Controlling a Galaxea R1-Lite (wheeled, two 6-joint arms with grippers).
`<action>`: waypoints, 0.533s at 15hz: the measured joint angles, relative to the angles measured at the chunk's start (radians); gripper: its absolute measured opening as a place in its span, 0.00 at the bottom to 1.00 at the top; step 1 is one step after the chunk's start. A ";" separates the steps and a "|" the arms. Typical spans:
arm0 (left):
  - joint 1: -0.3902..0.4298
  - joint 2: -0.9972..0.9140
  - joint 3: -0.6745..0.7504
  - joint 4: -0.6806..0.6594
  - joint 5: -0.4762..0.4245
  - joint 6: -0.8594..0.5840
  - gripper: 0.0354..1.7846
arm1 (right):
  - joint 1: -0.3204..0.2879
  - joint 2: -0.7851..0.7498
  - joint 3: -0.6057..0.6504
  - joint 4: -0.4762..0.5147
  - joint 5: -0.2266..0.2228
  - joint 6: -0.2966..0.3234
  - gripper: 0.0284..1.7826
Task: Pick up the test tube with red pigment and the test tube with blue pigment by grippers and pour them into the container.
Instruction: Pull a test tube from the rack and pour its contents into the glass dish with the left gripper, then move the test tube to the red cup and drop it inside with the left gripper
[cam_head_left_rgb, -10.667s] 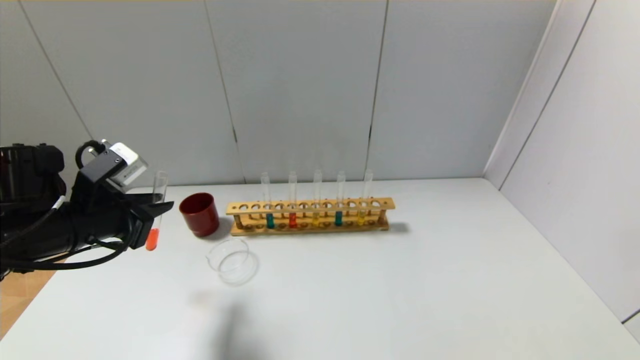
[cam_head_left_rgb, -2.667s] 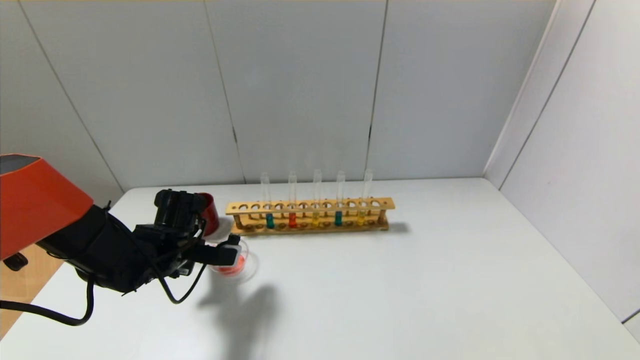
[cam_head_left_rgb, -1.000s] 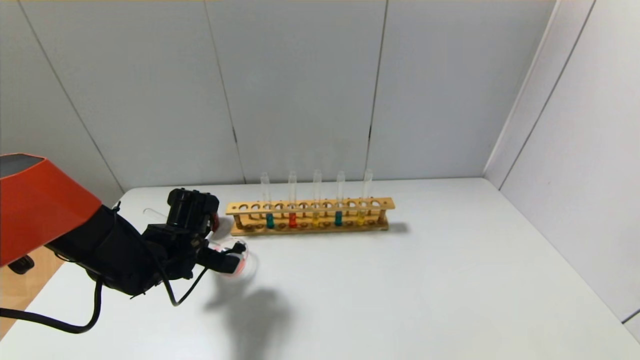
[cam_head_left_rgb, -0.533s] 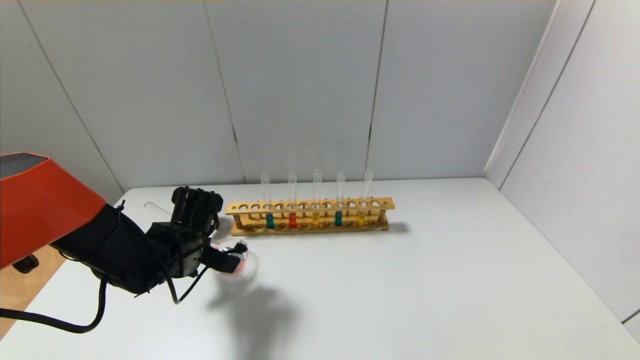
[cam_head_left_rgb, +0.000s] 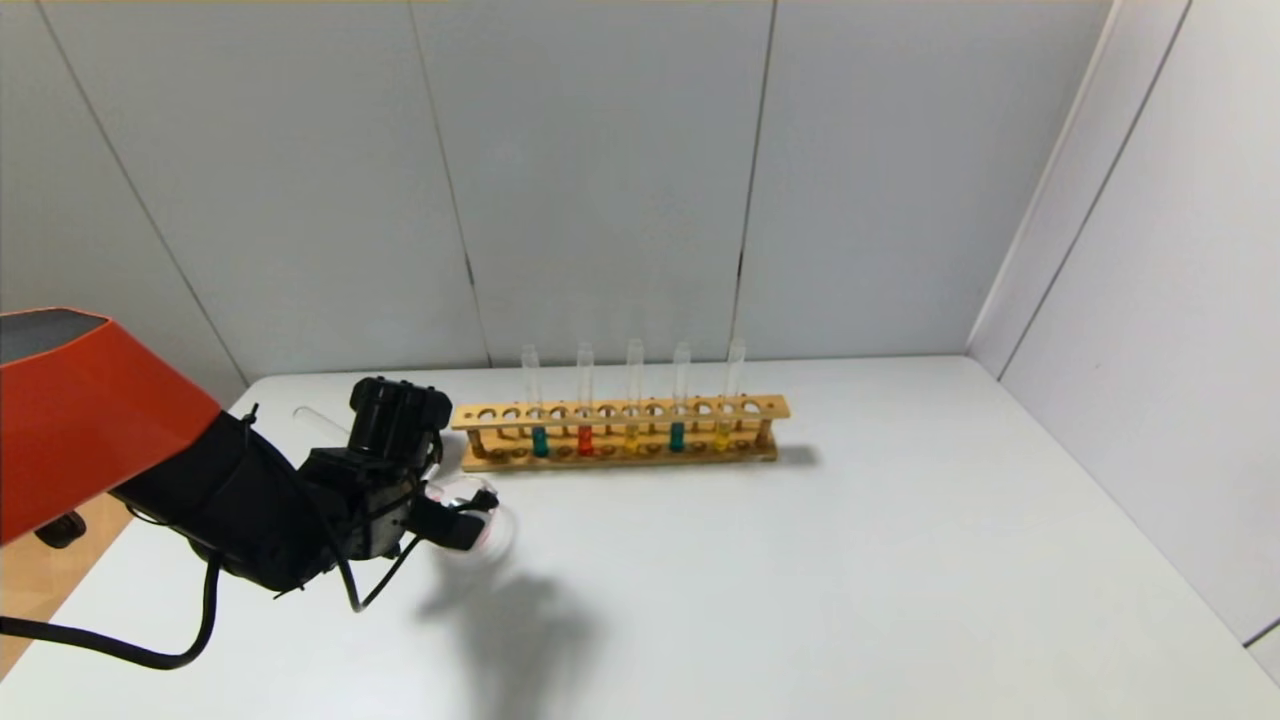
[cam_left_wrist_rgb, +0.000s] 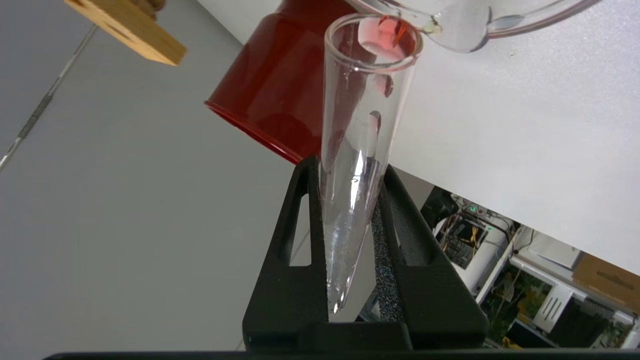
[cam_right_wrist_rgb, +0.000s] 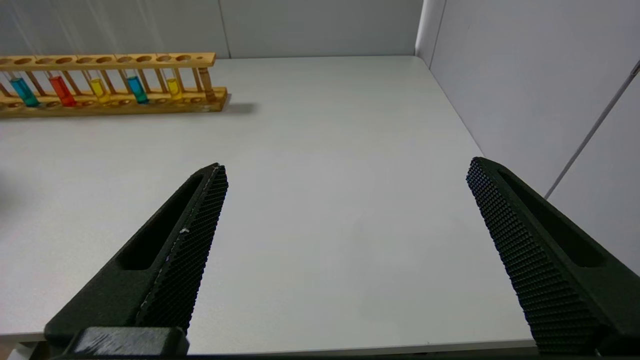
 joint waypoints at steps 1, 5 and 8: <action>0.000 -0.012 0.001 -0.001 -0.007 -0.004 0.16 | 0.000 0.000 0.000 0.000 0.000 0.000 0.98; 0.052 -0.107 0.023 0.001 -0.127 -0.137 0.16 | 0.000 0.000 0.000 0.000 0.000 0.000 0.98; 0.135 -0.226 0.081 0.003 -0.283 -0.345 0.16 | 0.000 0.000 0.000 0.000 0.000 0.000 0.98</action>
